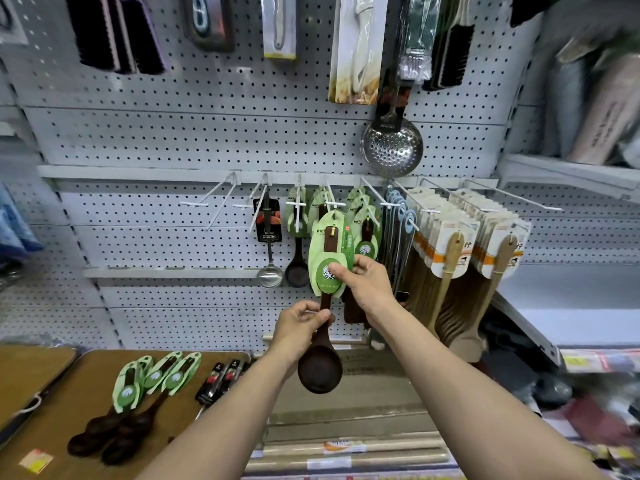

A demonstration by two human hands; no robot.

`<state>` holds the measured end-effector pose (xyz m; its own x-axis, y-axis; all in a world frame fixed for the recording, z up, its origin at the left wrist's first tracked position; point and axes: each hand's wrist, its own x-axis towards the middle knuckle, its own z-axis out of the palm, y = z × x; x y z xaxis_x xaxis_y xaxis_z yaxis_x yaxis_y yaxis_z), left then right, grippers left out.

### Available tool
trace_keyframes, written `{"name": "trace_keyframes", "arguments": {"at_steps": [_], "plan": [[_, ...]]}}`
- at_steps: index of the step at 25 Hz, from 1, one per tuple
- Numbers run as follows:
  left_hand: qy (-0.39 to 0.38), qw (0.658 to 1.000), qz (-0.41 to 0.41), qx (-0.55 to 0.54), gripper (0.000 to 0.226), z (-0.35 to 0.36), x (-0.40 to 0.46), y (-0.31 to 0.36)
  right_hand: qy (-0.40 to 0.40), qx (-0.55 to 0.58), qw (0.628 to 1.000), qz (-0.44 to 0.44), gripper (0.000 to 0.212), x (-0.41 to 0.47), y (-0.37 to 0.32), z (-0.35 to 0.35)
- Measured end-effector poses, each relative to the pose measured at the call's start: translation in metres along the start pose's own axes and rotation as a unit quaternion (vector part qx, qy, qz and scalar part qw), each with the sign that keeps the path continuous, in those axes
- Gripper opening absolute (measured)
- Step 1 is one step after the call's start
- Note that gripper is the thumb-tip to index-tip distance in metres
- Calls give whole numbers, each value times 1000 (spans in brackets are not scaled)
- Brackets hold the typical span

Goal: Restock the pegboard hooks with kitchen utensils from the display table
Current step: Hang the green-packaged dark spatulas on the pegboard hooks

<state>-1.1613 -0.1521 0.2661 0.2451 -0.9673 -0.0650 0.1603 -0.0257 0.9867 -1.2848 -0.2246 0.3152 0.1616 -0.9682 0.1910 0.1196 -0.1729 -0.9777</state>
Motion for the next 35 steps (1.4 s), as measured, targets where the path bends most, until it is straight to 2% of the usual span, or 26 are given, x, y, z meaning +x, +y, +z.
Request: {"name": "trace_keyframes", "arguments": {"at_steps": [9,15,24,35], "plan": [[-13,1000,-18,9,10,-3,33,-15,-4,2,1000,2,21,19,12,1],[16,994,9,109,14,-7,87,-14,20,-29,999,12,22,56,17,9],[37,989,-11,142,23,-11,163,-19,62,-60,996,26,23,108,36,26],[31,987,0,160,11,-7,188,-26,83,-71,993,48,26,117,41,30]]}}
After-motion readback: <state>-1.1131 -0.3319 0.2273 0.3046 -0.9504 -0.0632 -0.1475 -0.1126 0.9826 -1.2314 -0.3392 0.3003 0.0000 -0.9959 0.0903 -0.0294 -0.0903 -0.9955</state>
